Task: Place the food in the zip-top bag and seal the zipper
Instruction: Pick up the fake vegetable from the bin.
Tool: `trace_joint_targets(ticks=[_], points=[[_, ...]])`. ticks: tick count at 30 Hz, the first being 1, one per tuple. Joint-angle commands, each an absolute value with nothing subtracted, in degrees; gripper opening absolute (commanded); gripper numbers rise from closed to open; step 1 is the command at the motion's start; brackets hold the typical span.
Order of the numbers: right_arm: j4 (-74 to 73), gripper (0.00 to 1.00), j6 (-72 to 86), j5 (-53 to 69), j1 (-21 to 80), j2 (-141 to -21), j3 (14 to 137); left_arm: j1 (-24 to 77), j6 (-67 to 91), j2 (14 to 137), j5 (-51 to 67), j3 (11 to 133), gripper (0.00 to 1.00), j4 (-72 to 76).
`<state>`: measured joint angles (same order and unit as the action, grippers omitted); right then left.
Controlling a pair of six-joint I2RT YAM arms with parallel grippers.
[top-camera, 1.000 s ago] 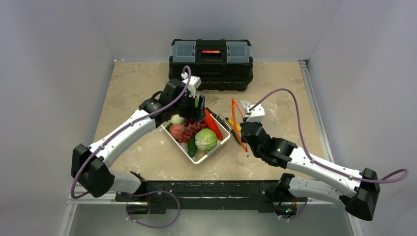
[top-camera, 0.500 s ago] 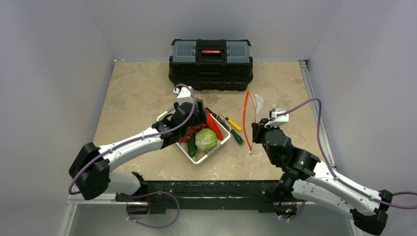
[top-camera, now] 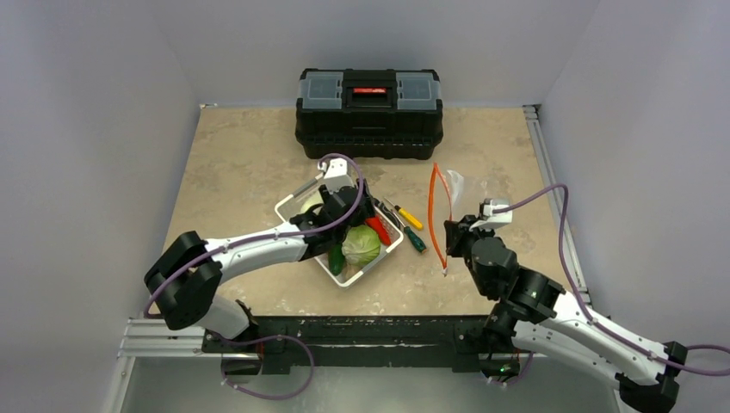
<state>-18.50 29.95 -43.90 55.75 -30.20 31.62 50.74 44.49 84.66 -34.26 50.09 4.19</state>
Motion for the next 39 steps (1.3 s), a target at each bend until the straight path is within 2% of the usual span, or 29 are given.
trace_joint_targets(ticks=[1, 11, 16, 18, 25, 29, 33, 39], points=[[-15.50, 0.00, 30.26, -44.40, 55.45, -29.47, 31.24, 51.28, 49.75, 84.81, -38.59, 52.77, 0.65, 3.42], [-14.93, 0.00, 30.10, -44.56, 55.46, -29.12, 30.66, 51.10, 51.89, 88.97, -40.21, 55.25, 0.63, 2.16], [-14.85, 0.00, 30.09, -44.73, 55.46, -29.31, 30.67, 50.49, 55.90, 90.90, -40.78, 58.06, 0.65, -4.46], [-14.69, 0.00, 30.00, -44.66, 55.46, -29.36, 30.66, 50.24, 56.88, 91.26, -40.63, 58.18, 0.63, -4.82], [-14.61, 0.00, 29.88, -44.71, 55.46, -29.63, 30.62, 49.63, 54.84, 91.67, -40.46, 59.20, 0.47, -4.82], [-14.52, 0.00, 29.78, -44.67, 55.46, -29.69, 30.53, 49.17, 52.99, 91.27, -39.42, 59.34, 0.43, -5.14], [-14.44, 0.00, 29.71, -44.56, 55.46, -29.67, 30.51, 49.04, 49.95, 89.53, -38.34, 58.60, 0.24, -4.38], [-14.31, 0.00, 29.48, -44.11, 55.46, -30.13, 30.57, 49.06, 42.20, 79.09, -37.91, 57.06, 0.03, -5.68]])
